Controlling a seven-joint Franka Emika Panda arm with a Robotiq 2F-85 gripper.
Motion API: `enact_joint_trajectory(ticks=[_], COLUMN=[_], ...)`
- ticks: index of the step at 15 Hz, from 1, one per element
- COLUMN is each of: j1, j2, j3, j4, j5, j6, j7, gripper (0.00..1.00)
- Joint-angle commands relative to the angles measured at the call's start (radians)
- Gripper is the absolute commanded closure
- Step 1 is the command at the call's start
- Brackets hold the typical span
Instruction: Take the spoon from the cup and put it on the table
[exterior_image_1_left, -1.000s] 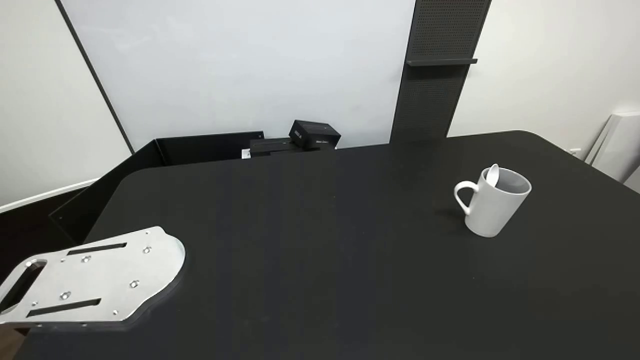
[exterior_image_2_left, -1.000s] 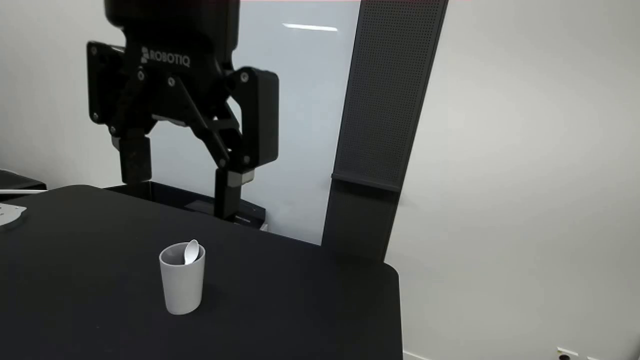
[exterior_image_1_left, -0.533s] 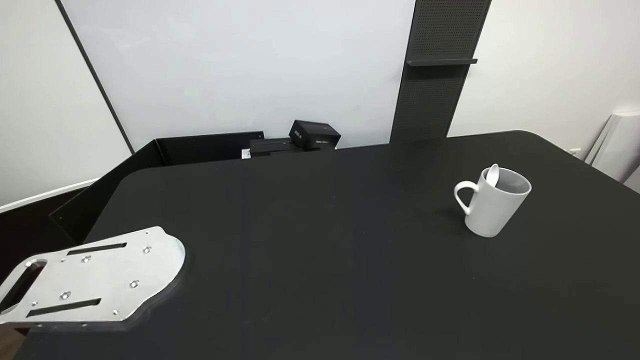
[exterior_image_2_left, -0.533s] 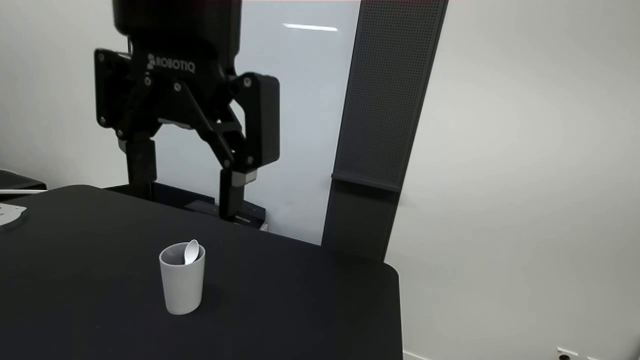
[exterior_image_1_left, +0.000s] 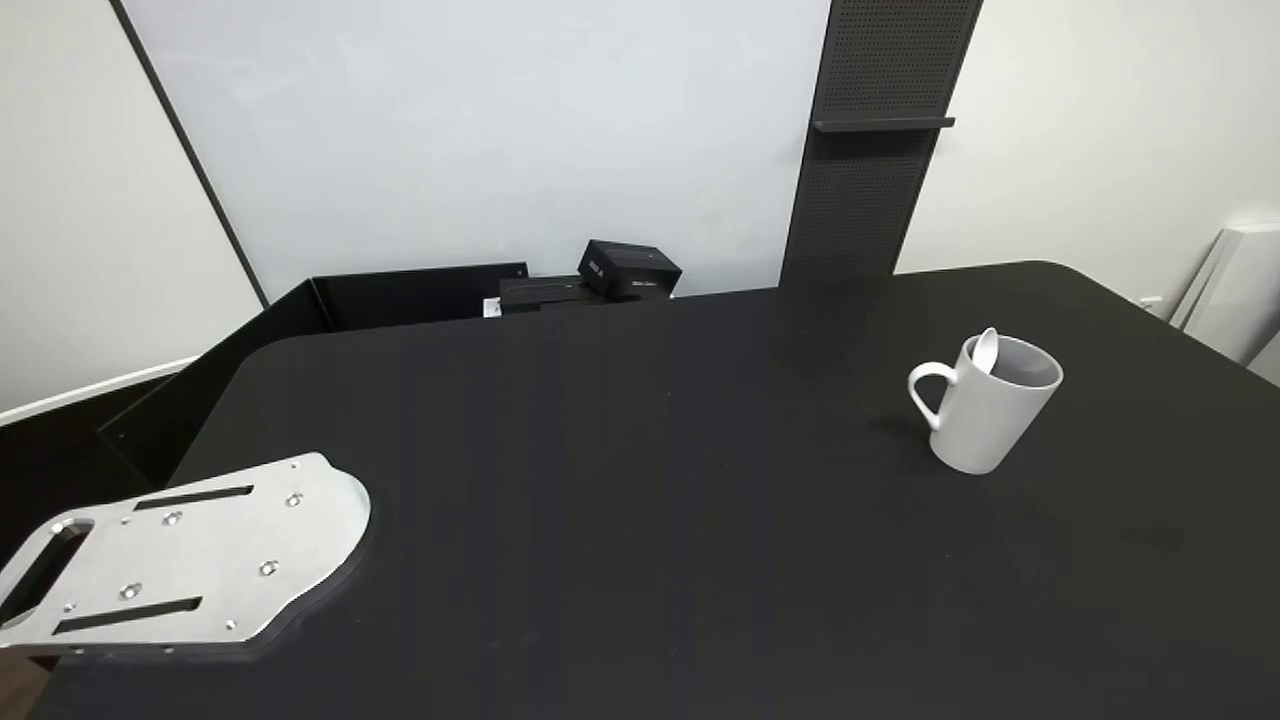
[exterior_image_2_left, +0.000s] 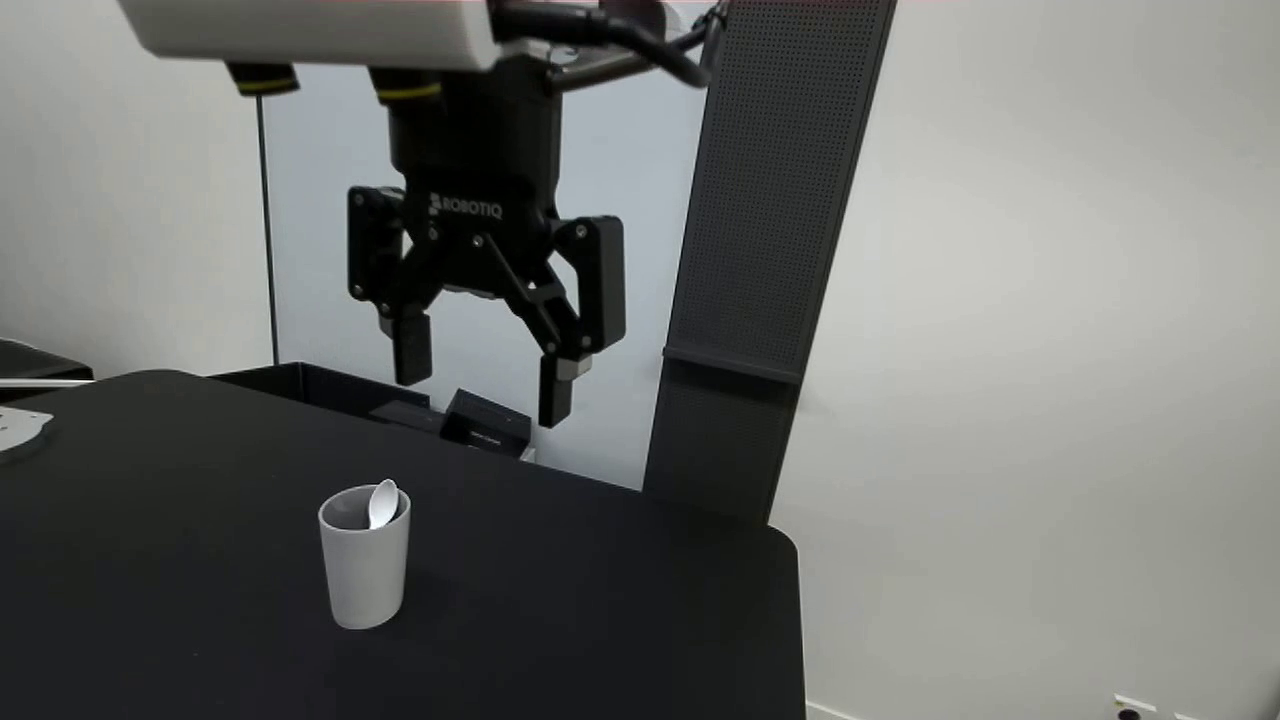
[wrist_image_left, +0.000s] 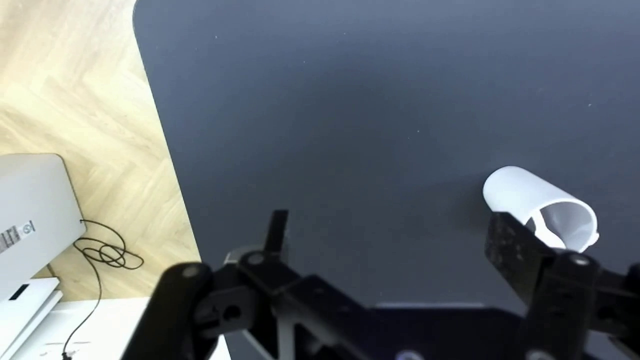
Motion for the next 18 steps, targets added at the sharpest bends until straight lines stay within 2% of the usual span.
enact_joint_trajectory(ticks=[1,7,12,18], j1=[-0.002,0.0,0.001,0.046], j2=[0.099,0.223,0.375,0.521], j3=[0.025,0.044,0.086,0.078], j4=[0.073,0.137,0.236,0.372], j5=[0.006,0.112,0.068,0.006], j6=[0.034,0.156,0.183,0.133], j7=[0.083,0.249,0.562,0.92], gripper=[0.0,0.0,0.0,0.0])
